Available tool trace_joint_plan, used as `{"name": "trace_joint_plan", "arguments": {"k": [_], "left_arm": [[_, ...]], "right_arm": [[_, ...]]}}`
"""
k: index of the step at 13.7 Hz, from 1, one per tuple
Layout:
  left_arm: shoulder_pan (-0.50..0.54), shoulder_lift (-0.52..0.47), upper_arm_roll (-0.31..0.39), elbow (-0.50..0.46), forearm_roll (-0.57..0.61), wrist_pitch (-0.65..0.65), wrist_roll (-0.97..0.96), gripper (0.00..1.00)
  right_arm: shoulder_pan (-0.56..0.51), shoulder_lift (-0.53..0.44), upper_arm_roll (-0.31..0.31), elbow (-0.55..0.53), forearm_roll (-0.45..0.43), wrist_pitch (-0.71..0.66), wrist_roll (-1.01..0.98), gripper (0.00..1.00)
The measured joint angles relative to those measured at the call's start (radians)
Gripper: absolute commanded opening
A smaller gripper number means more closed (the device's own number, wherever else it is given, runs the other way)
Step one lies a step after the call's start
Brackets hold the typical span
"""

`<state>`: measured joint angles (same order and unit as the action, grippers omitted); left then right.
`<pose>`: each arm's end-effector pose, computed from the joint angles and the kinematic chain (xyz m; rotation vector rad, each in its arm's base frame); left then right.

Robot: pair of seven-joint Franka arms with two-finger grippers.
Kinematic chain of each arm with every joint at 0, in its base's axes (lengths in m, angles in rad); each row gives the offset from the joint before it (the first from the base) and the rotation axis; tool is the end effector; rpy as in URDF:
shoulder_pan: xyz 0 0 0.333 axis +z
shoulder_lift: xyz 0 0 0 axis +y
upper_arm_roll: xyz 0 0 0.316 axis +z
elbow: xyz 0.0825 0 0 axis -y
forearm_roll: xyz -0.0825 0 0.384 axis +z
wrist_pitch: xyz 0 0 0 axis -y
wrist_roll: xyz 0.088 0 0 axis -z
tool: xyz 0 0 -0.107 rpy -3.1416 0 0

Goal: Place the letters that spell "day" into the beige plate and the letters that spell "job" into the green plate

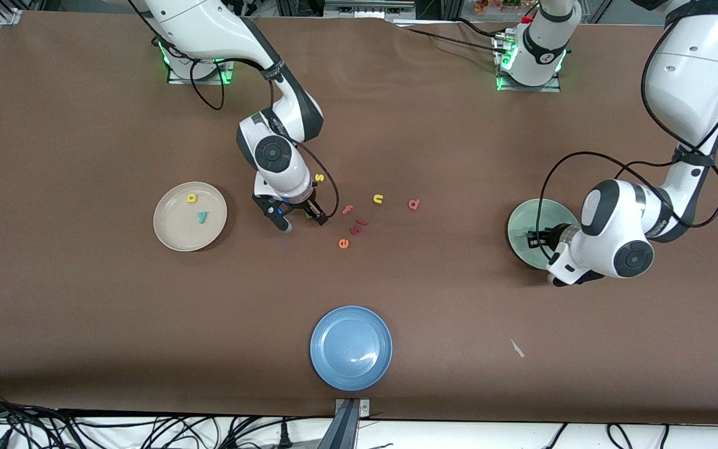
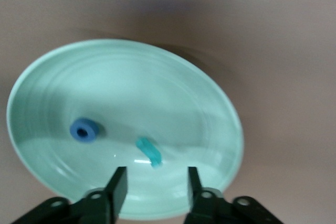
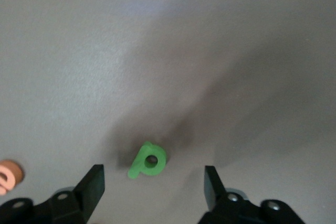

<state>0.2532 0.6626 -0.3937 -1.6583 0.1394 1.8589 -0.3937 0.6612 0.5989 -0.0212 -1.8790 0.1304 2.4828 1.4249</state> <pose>0.6307 -0.0563 0.2203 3.0388 0.3225 -0.6615 0.5103 0.3801 0.1893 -2.8027 1.3265 0.0864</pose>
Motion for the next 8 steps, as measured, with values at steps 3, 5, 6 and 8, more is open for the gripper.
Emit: {"name": "trace_joint_plan", "arguments": {"k": [3,5,6,8], "left_arm": [[-0.005,-0.050,-0.142,0.003,0.000,-0.015,-0.153,1.00],[-0.046,-0.056,-0.215,0.001,0.001,0.031,-0.285,1.00],[-0.090,-0.054,-0.222,-0.004,0.001,0.069,-0.348,0.99],[-0.185,-0.038,-0.220,-0.031,0.036,0.153,-0.459,0.99]], "right_arm": [[0.008,0.014,-0.002,0.000,0.000,0.027,0.085,0.61],[0.020,0.029,-0.001,0.000,0.000,0.042,0.110,0.51],[0.023,0.032,-0.002,0.000,0.000,0.047,0.115,0.46],[0.023,0.031,-0.004,0.001,0.000,0.048,0.116,0.32]]}}
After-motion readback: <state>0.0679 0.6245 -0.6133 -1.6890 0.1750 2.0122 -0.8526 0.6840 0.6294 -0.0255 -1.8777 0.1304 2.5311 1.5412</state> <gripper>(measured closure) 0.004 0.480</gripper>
